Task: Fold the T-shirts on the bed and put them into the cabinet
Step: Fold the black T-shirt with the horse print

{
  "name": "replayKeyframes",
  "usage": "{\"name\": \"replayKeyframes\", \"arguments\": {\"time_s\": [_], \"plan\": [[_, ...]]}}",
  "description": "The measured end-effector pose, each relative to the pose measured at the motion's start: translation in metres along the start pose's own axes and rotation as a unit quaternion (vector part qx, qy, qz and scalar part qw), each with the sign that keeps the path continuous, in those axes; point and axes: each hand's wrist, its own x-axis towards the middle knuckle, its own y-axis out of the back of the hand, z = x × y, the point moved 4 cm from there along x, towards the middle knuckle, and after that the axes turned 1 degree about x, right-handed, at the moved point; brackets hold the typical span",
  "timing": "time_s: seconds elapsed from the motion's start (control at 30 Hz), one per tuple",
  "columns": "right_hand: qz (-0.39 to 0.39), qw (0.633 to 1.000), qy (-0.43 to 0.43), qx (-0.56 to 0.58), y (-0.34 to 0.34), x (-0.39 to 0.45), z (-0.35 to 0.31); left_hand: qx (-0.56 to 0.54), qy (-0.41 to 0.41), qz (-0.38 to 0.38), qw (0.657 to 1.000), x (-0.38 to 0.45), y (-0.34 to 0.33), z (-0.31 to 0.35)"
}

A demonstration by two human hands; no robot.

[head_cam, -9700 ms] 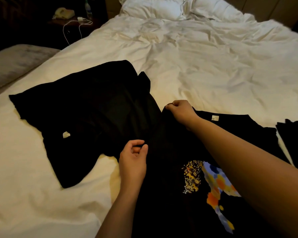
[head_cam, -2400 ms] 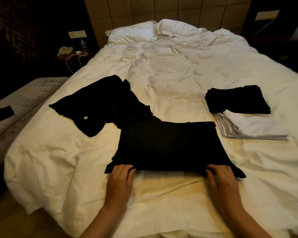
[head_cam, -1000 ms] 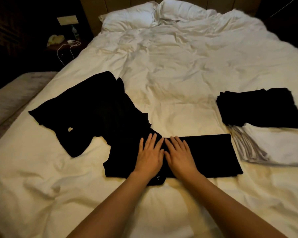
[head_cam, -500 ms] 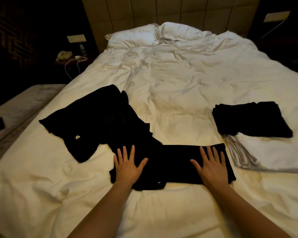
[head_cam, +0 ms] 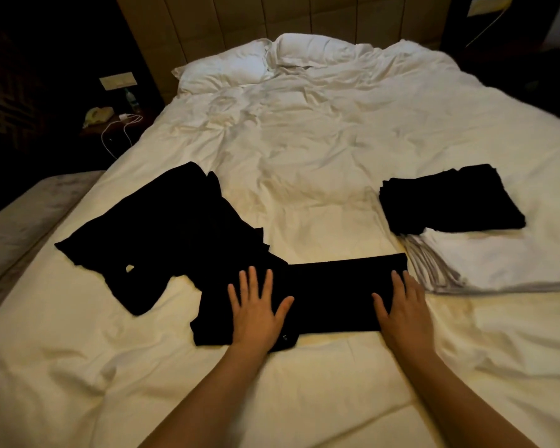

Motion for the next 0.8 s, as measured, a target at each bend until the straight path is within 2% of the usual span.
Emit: {"name": "replayKeyframes", "arguments": {"time_s": [0.13, 0.27, 0.4, 0.53, 0.6, 0.7, 0.77, 0.8], "plan": [[0.027, 0.995, -0.056, 0.075, 0.006, -0.004, 0.012, -0.003, -0.111, -0.031, 0.993, -0.010, -0.013, 0.057], [-0.003, 0.979, -0.149, 0.142, 0.014, -0.002, 0.025, -0.041, -0.162, -0.045, 0.985, -0.020, -0.023, 0.099], [-0.023, 0.939, -0.184, 0.288, 0.020, 0.003, 0.026, -0.117, -0.178, -0.057, 0.975, -0.023, -0.024, 0.130], [-0.016, 0.893, -0.179, 0.412, 0.018, 0.006, 0.023, -0.257, -0.148, -0.071, 0.952, -0.023, -0.013, 0.163], [-0.025, 0.874, -0.159, 0.460, 0.016, 0.007, 0.018, -0.366, -0.095, -0.086, 0.922, -0.020, -0.007, 0.176], [-0.081, 0.827, -0.123, 0.543, 0.017, 0.004, -0.001, -0.549, 0.047, -0.094, 0.829, -0.010, 0.007, 0.190], [-0.134, 0.826, -0.067, 0.544, 0.018, 0.001, -0.014, -0.617, 0.147, -0.117, 0.764, -0.001, 0.013, 0.189], [-0.163, 0.826, -0.034, 0.538, 0.018, -0.002, -0.019, -0.628, 0.182, -0.136, 0.744, 0.002, 0.015, 0.185]]}}
